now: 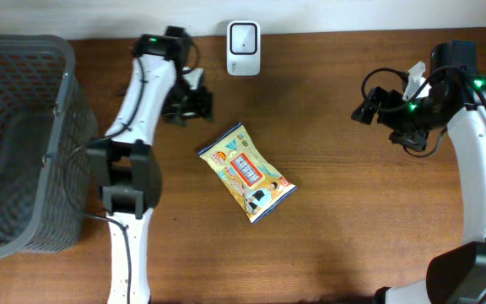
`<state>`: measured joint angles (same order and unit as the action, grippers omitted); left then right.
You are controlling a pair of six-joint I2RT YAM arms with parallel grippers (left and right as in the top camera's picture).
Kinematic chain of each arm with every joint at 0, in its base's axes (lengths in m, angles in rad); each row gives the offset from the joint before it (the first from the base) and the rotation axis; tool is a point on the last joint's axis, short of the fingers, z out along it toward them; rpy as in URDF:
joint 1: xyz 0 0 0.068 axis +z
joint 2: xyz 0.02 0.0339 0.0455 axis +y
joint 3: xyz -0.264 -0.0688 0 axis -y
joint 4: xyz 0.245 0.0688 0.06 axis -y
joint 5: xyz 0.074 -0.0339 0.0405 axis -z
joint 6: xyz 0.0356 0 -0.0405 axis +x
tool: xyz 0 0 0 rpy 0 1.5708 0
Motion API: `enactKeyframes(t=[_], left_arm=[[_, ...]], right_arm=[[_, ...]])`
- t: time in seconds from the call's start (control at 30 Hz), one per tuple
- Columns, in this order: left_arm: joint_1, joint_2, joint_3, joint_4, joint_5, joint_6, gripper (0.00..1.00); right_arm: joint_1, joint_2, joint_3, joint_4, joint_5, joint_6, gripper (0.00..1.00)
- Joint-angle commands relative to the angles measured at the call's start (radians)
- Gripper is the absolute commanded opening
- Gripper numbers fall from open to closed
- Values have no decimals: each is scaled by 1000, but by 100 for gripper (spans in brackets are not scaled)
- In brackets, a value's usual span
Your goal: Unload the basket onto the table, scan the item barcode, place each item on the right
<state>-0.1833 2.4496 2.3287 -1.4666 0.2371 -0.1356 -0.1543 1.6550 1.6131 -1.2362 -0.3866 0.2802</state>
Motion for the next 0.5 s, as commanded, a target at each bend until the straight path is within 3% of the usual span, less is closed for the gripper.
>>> enactKeyframes(t=[0.0,0.1,0.2,0.3,0.4,0.47], left_arm=[[30,8,-128,49,37,92,72],[29,10,-211,144,280,243,89],[24,37,-244,153,351,265,90],[-7,74,-287,154,349,266,84],[-42,75,-300,155,282,265,70],[-64,81,-300,161,257,264,45]], right_arm=[[4,-5,-4,-1,5,-11,98],[4,-5,-4,-1,5,-11,98],[4,-5,-4,-1,5,-11,98],[4,-5,-4,-1,6,-11,98],[4,-5,-4,-1,5,-11,98],[4,-5,-4,-1,5,-11,98]])
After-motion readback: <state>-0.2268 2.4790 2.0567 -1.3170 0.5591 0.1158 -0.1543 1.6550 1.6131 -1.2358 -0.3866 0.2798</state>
